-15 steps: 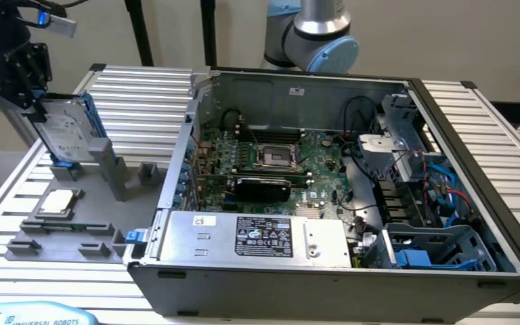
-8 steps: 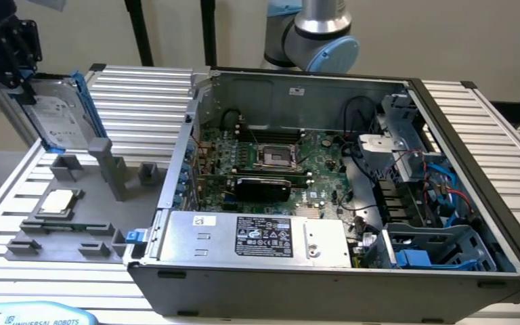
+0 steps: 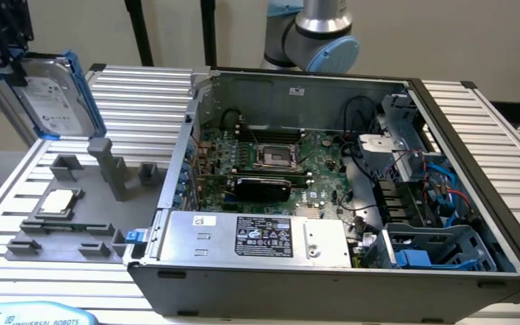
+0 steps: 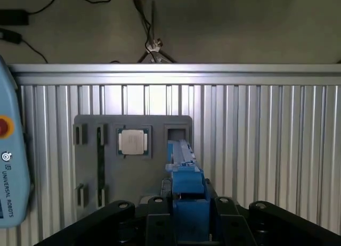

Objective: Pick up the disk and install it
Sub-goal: 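Pick up the disk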

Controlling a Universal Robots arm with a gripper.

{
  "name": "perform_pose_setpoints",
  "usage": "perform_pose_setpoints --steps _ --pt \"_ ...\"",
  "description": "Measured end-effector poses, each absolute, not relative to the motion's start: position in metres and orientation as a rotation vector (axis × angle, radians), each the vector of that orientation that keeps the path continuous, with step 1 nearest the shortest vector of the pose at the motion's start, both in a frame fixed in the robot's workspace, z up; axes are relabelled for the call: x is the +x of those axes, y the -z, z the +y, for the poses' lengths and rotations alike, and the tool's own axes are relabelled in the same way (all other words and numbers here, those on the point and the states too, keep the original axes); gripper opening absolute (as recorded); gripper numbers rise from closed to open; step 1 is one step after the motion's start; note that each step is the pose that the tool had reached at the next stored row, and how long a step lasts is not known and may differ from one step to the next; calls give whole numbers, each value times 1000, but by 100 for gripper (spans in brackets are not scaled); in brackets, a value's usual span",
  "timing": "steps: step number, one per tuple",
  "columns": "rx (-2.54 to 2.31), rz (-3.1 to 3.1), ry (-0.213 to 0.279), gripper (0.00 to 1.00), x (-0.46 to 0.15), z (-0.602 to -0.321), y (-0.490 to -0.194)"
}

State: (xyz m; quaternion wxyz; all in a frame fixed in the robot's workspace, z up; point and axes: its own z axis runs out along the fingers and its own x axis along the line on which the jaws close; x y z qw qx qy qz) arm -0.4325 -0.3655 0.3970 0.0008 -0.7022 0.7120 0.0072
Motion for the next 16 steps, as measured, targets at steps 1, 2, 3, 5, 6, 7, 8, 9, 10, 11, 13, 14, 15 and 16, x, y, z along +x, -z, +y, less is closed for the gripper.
perform_pose_setpoints --steps 1,2,3,5,6,7,8,9,10,11,13,14,15,16 --pt "-2205 2236 -23 33 -432 -366 -401" --pt "-2204 2235 -23 33 -430 -366 -405" --pt "-2204 2235 -24 33 -429 -366 -409" --pt "-2204 2235 -24 33 -427 -366 -416" --pt "-2204 2235 -24 33 -425 -365 -420" --pt "-2204 2235 -25 33 -424 -366 -423" --pt "-2204 2234 -25 33 -421 -366 -426" --pt "-2203 2234 -26 33 -419 -366 -429" --pt "-2203 2234 -26 33 -416 -366 -431" --pt "-2203 2234 -27 33 -412 -366 -434" --pt "-2202 2233 -28 33 -405 -365 -439" --pt "-2202 2233 -29 33 -400 -365 -441" --pt "-2202 2233 -30 33 -396 -365 -443" --pt "-2201 2232 -31 33 -391 -365 -445"
